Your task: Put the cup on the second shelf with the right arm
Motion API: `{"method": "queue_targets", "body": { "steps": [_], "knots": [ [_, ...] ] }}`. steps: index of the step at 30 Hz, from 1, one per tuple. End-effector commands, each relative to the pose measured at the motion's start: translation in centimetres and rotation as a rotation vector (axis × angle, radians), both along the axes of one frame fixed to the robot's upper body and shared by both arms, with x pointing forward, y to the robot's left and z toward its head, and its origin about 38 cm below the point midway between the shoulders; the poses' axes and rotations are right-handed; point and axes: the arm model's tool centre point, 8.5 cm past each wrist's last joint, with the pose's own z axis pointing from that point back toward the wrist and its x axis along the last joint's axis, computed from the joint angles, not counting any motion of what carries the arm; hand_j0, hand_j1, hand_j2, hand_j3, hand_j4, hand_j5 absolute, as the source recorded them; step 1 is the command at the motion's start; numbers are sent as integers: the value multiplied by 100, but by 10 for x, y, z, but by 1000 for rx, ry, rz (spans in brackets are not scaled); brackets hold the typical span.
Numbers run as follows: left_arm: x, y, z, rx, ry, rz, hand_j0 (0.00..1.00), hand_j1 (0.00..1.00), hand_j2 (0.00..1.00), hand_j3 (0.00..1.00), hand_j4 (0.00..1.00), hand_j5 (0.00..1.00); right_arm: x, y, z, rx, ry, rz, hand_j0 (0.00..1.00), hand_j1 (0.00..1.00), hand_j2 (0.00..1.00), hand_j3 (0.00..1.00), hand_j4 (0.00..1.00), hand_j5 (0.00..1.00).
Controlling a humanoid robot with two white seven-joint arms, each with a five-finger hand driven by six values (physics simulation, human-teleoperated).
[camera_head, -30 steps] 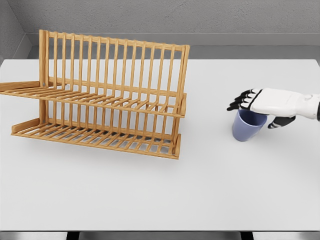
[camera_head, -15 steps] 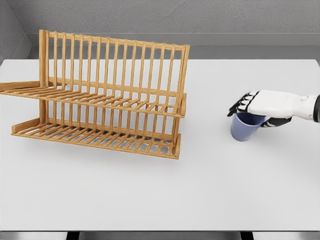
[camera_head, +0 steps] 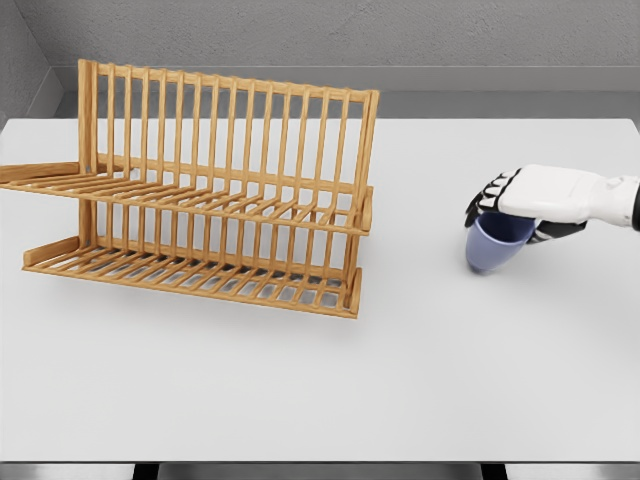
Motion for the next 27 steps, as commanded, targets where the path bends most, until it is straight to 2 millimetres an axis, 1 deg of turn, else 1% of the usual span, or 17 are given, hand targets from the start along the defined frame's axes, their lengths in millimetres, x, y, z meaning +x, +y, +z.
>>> {"method": "queue_targets", "body": {
  "steps": [1, 5, 6, 11, 12, 15, 18, 19, 20, 23, 25, 27],
  "knots": [
    [-1, 0, 0, 0, 2, 0, 100, 100, 100, 100, 100, 100, 0, 0, 3, 9, -4, -1, 70, 70, 70, 70, 70, 70],
    [-1, 0, 0, 0, 2, 0, 100, 100, 100, 100, 100, 100, 2, 1, 10, 11, -20, 1, 70, 70, 70, 70, 70, 70],
    [-1, 0, 0, 0, 2, 0, 100, 100, 100, 100, 100, 100, 2, 2, 10, 10, -21, 3, 68, 68, 68, 68, 68, 68],
    [-1, 0, 0, 0, 2, 0, 100, 100, 100, 100, 100, 100, 3, 3, 14, 12, -30, 8, 67, 67, 67, 67, 67, 67],
    [-1, 0, 0, 0, 2, 0, 100, 100, 100, 100, 100, 100, 4, 4, 19, 14, -40, 9, 67, 67, 67, 67, 67, 67],
    [0, 0, 0, 0, 0, 0, 100, 100, 100, 100, 100, 100, 6, 4, 23, 14, -52, 11, 67, 67, 67, 67, 67, 67],
    [-1, 0, 0, 0, 2, 0, 100, 100, 100, 100, 100, 100, 5, 13, 36, 15, -86, 39, 67, 67, 67, 67, 67, 67],
    [0, 0, 0, 0, 0, 0, 100, 100, 100, 100, 100, 100, 4, 14, 40, 18, -96, 43, 67, 67, 67, 67, 67, 67],
    [-1, 0, 0, 0, 2, 0, 100, 100, 100, 100, 100, 100, 5, 11, 48, 29, -119, 36, 67, 67, 67, 67, 67, 67],
    [-1, 0, 0, 1, 2, 0, 100, 100, 100, 100, 100, 100, 5, 9, 57, 35, -143, 29, 67, 67, 67, 67, 67, 67],
    [0, 0, 0, 0, 0, 0, 100, 100, 100, 100, 100, 100, 0, 16, 65, 33, -168, 57, 67, 67, 67, 67, 67, 67],
    [-1, 0, 0, 0, 2, 0, 100, 100, 100, 100, 100, 100, -1, 17, 66, 33, -170, 62, 67, 67, 67, 67, 67, 67]
  ]
}}
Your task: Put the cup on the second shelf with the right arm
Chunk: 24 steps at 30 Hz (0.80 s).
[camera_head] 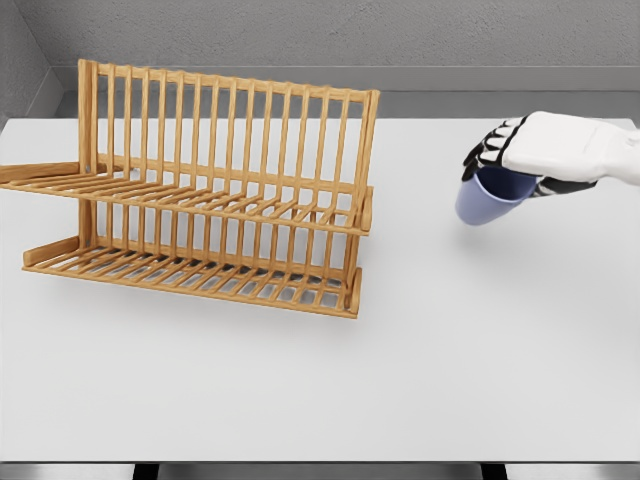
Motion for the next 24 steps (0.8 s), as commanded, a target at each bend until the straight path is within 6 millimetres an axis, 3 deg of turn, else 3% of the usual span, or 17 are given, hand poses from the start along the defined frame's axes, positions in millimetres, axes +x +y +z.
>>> {"method": "queue_targets", "body": {
  "steps": [1, 9, 24],
  "knots": [
    [0, 0, 0, 0, 0, 0, 100, 100, 100, 100, 100, 100, -4, 4, 7, 2, -19, 15, 67, 67, 67, 67, 67, 67],
    [0, 0, 0, 0, 0, 0, 100, 100, 100, 100, 100, 100, -24, 15, 27, -20, -82, 74, 67, 67, 67, 67, 67, 67],
    [0, 0, 0, 0, 0, 0, 100, 100, 100, 100, 100, 100, -22, 17, 46, 13, -130, 81, 64, 64, 64, 64, 64, 64]
  ]
}}
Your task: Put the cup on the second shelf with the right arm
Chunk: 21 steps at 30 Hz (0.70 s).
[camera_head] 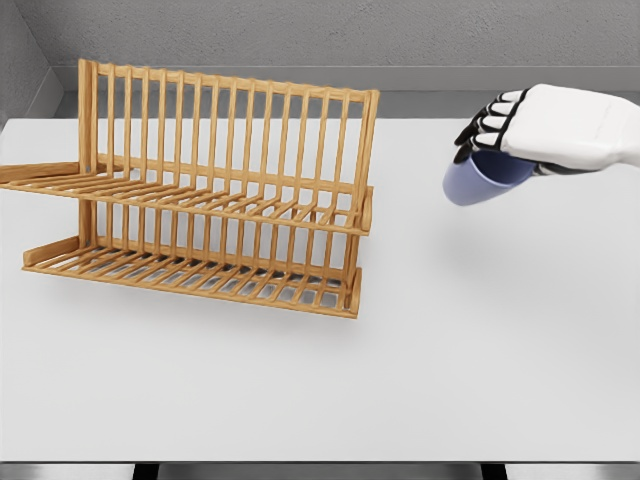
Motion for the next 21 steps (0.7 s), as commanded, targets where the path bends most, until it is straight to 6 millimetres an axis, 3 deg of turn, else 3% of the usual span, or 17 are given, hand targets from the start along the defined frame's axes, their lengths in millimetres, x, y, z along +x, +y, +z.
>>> {"method": "queue_targets", "body": {
  "steps": [1, 4, 8, 9, 11, 21],
  "knots": [
    [0, 0, 0, 1, 0, 0, 100, 100, 100, 100, 100, 100, 0, -1, 2, 13, 0, -1, 64, 64, 64, 64, 64, 64],
    [0, 0, 0, 0, 0, 0, 100, 100, 100, 100, 100, 100, 0, 2, 11, 28, -15, 8, 64, 64, 64, 64, 64, 64],
    [0, 0, 0, 0, 0, 0, 100, 100, 100, 100, 100, 100, 2, 11, 8, 53, -12, 29, 64, 64, 64, 64, 64, 64],
    [0, 0, 0, 0, 0, 0, 100, 100, 100, 100, 100, 100, 3, 17, 6, 63, -8, 43, 64, 64, 64, 64, 64, 64],
    [0, 0, 0, 0, 0, 0, 100, 100, 100, 100, 100, 100, 7, 48, 5, 166, -20, 111, 64, 64, 64, 64, 64, 64],
    [0, 0, 0, 0, 0, 0, 100, 100, 100, 100, 100, 100, 9, 53, 15, 169, -44, 124, 64, 64, 64, 64, 64, 64]
  ]
}}
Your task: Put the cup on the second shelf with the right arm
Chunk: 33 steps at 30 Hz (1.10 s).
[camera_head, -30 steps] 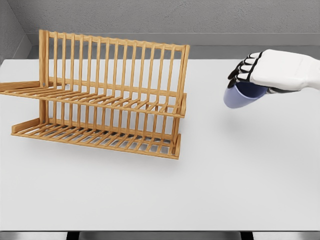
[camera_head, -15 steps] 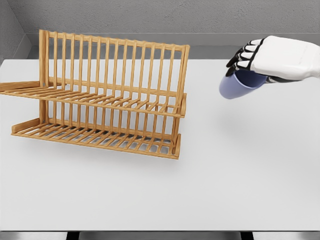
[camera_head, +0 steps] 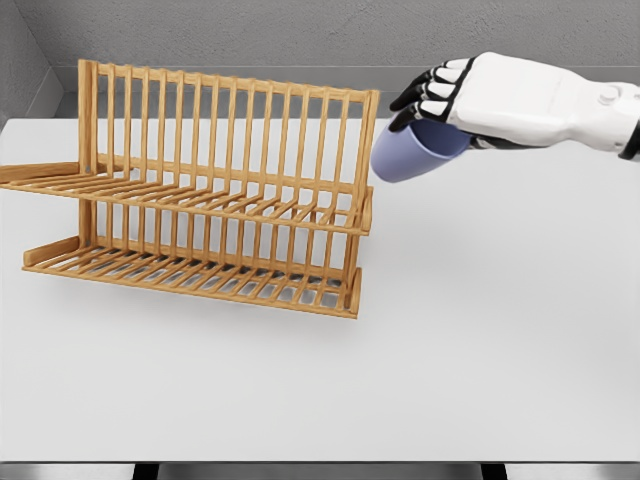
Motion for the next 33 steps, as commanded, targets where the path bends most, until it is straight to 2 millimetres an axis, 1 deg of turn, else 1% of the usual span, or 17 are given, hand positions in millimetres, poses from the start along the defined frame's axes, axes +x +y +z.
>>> {"method": "queue_targets", "body": {
  "steps": [1, 4, 8, 11, 16, 21, 28, 30, 32, 33],
  "knots": [
    [0, 0, 0, 0, 0, 0, 100, 100, 100, 100, 100, 100, 0, 4, -2, 10, 10, 9, 64, 64, 64, 64, 64, 64],
    [0, 0, 0, 0, 0, 0, 100, 100, 100, 100, 100, 100, 0, 11, -6, 6, 22, 30, 64, 64, 64, 64, 64, 64],
    [0, 0, 0, 0, 0, 0, 100, 100, 100, 100, 100, 100, 0, 30, -12, -1, 37, 76, 64, 64, 64, 64, 64, 64],
    [0, 0, 0, 0, 0, 0, 100, 100, 100, 100, 100, 100, 0, 35, -13, -6, 40, 89, 64, 64, 64, 64, 64, 64],
    [0, 0, 0, 0, 0, 0, 100, 100, 100, 100, 100, 100, -1, 47, -23, -42, 61, 119, 64, 64, 64, 64, 64, 64],
    [0, 0, 0, 0, 0, 0, 100, 100, 100, 100, 100, 100, 1, 51, -26, -56, 71, 112, 64, 64, 64, 64, 64, 64],
    [0, 0, 0, 0, 0, 0, 100, 100, 100, 100, 100, 100, 11, 49, -25, -57, 72, 15, 64, 64, 64, 64, 64, 64],
    [0, 0, 0, 0, 0, 0, 100, 100, 100, 100, 100, 100, 11, 49, -22, -61, 63, 10, 64, 64, 64, 64, 64, 64],
    [0, 0, 0, 1, 0, 0, 100, 100, 100, 100, 100, 100, 11, 54, -22, -54, 62, 20, 64, 64, 64, 64, 64, 64],
    [0, 0, 0, 0, 0, 0, 100, 100, 100, 100, 100, 100, 10, 58, -30, -69, 76, 31, 64, 64, 64, 64, 64, 64]
  ]
}}
